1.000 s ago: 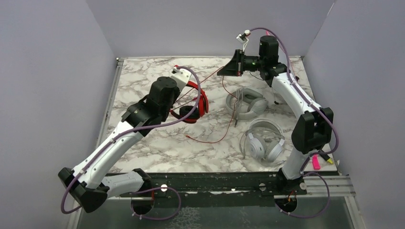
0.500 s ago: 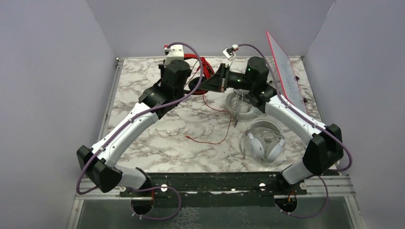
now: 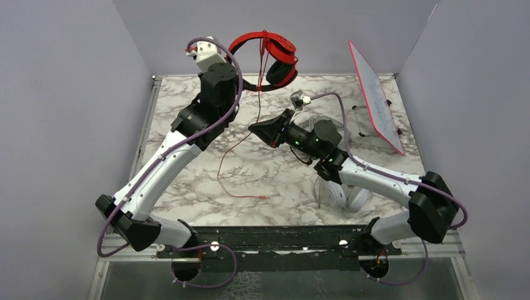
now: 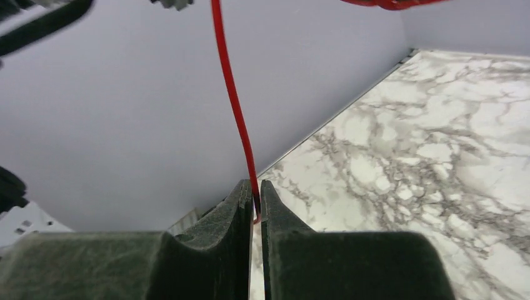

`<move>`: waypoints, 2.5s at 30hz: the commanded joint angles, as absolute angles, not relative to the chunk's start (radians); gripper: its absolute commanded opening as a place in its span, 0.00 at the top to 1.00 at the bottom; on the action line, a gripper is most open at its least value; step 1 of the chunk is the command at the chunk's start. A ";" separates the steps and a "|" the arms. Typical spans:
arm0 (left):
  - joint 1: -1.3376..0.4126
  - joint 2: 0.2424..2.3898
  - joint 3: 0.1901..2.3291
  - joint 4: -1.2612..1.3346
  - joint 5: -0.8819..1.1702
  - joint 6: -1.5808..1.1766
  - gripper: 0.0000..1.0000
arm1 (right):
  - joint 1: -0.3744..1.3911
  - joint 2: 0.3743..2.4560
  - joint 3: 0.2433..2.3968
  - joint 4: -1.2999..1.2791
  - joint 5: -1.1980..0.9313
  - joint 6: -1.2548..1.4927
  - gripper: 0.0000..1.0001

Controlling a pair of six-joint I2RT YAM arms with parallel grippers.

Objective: Wrap the headphones
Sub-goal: Wrap the headphones cable around the headphones.

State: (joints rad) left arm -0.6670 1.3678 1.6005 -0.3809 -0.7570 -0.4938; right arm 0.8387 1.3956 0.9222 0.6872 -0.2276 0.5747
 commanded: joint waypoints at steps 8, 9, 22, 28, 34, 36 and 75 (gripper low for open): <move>-0.667 1.261 1.756 -0.380 -0.480 -0.641 1.00 | 0.831 1.528 0.928 0.965 -0.259 0.391 0.99; -0.667 1.255 1.767 -0.388 -0.456 -0.638 1.00 | 0.818 1.540 0.926 0.981 -0.282 0.395 0.99; -0.667 1.115 1.760 -0.496 -0.017 -0.441 1.00 | 0.532 1.667 1.034 1.041 -1.248 0.657 0.96; -0.667 1.071 1.728 -0.541 -0.099 -0.646 1.00 | 0.539 1.695 0.996 1.117 -1.027 0.693 0.84; -0.667 1.072 1.711 -0.549 -0.236 -0.776 1.00 | 0.618 1.743 1.018 1.264 -0.755 0.623 0.78; -0.667 1.080 1.727 -0.550 -0.267 -0.791 1.00 | 0.623 1.768 1.032 1.297 -0.737 0.630 0.72; -0.667 1.167 1.917 -0.627 -0.344 -0.736 1.00 | 0.686 1.882 0.681 1.499 -0.819 0.318 0.09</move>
